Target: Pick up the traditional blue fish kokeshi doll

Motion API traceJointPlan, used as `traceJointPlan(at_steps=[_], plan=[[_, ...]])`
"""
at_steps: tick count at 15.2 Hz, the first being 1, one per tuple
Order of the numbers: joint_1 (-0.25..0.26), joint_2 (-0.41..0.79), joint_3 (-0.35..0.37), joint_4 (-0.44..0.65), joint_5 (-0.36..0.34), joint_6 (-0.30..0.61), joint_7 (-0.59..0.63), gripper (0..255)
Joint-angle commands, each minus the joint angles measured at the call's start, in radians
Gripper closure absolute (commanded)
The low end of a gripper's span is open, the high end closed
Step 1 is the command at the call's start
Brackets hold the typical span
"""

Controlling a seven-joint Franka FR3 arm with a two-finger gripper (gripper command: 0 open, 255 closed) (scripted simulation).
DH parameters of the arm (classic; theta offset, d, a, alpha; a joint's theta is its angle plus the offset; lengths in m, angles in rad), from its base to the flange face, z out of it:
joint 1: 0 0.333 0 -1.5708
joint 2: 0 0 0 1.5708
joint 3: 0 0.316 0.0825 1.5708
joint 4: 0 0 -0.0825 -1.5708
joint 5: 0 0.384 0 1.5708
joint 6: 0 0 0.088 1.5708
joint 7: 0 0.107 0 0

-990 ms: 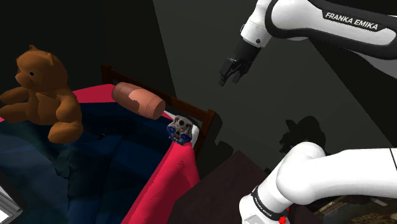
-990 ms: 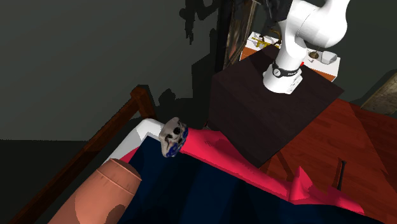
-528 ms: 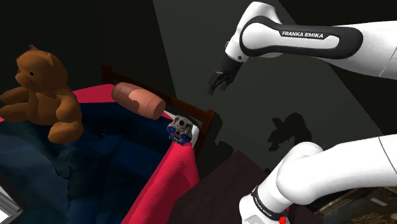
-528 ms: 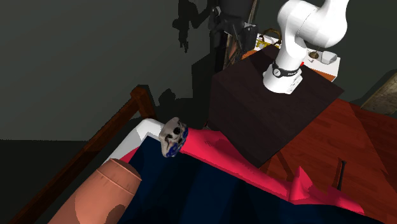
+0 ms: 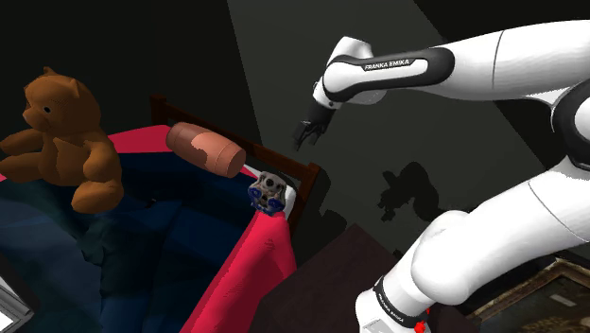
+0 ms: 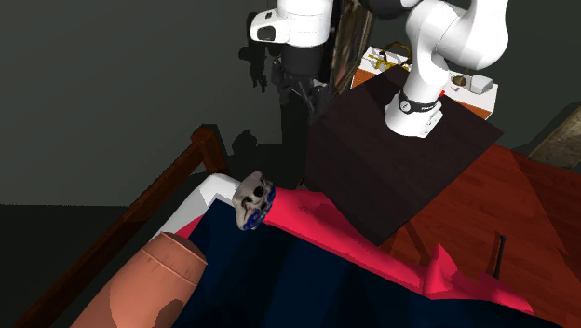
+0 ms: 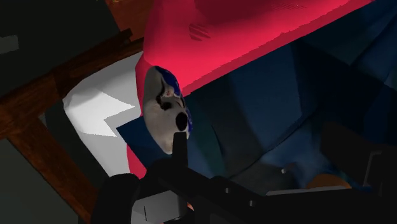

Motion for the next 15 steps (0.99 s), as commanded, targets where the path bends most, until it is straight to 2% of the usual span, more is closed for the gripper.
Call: traceJointPlan(at_steps=[1, 8, 15], plan=[[0.005, 0.075, -0.016, 0.018, 0.021, 0.049, -0.041, 0], [0.008, 0.350, -0.043, 0.135, 0.131, 0.169, -0.197, 0], [-0.029, 0.630, -0.017, 0.318, 0.242, 0.226, -0.338, 0]])
